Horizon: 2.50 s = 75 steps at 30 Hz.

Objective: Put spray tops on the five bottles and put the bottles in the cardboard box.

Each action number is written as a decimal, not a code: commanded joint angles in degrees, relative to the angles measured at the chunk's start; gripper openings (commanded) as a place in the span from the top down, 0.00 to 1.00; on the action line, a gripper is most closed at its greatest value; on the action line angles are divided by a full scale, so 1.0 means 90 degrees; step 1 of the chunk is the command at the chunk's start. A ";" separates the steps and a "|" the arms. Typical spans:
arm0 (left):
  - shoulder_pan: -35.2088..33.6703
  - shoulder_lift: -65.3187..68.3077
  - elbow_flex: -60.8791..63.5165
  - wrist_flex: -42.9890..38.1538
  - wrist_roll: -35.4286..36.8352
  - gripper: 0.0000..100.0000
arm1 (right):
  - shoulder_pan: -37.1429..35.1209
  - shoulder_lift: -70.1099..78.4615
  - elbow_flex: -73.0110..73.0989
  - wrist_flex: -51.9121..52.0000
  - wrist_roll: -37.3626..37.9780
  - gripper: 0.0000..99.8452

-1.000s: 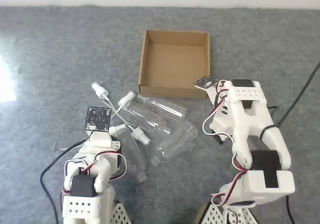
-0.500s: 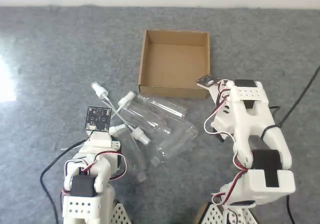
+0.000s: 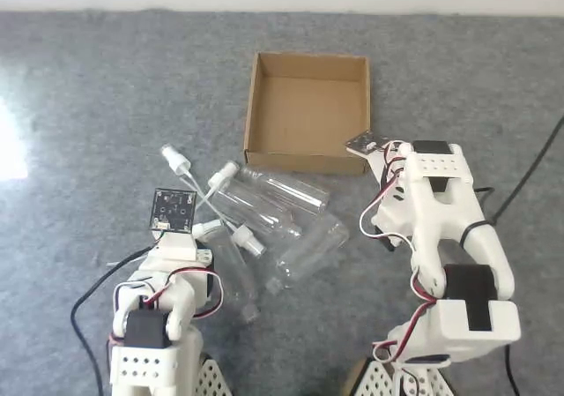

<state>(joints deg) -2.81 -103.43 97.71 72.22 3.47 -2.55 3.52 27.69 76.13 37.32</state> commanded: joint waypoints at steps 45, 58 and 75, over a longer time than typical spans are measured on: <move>0.0010 -0.0117 -0.0132 0.0029 -0.0010 0.99 | -0.0601 0.0347 -0.0410 0.0562 -0.0430 0.76; 0.0010 -0.0117 -0.0132 0.0029 -0.0010 0.99 | -0.0630 0.0542 -0.0733 0.0630 0.0059 0.76; 0.0010 -0.0117 -0.0132 0.0029 -0.0010 0.99 | -0.0640 0.0083 -0.0713 0.1226 0.0010 0.87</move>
<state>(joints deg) -2.81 -103.43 97.71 72.22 3.47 -8.18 9.14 24.09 85.71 37.32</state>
